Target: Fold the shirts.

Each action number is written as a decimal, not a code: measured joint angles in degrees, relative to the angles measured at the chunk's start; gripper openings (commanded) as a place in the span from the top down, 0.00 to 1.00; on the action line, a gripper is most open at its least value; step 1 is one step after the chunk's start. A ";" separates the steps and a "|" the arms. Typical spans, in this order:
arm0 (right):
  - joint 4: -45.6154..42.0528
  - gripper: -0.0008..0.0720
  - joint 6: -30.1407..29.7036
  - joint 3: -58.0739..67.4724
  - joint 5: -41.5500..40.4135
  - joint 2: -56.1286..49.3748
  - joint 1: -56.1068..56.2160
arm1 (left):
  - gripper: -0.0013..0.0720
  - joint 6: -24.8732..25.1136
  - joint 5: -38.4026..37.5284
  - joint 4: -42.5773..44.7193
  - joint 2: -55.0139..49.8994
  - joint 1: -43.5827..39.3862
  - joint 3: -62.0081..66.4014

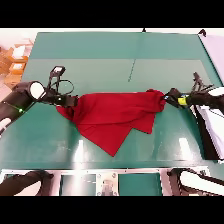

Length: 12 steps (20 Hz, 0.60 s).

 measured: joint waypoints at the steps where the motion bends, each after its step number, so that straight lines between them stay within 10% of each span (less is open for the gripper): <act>1: -0.48 0.49 0.15 1.22 2.93 0.15 -1.75 | 0.95 0.26 -0.17 0.39 -0.52 0.00 0.17; 12: -3.63 0.40 4.63 -19.26 7.91 9.84 -1.33 | 0.95 1.46 -1.46 1.07 -1.73 0.00 1.84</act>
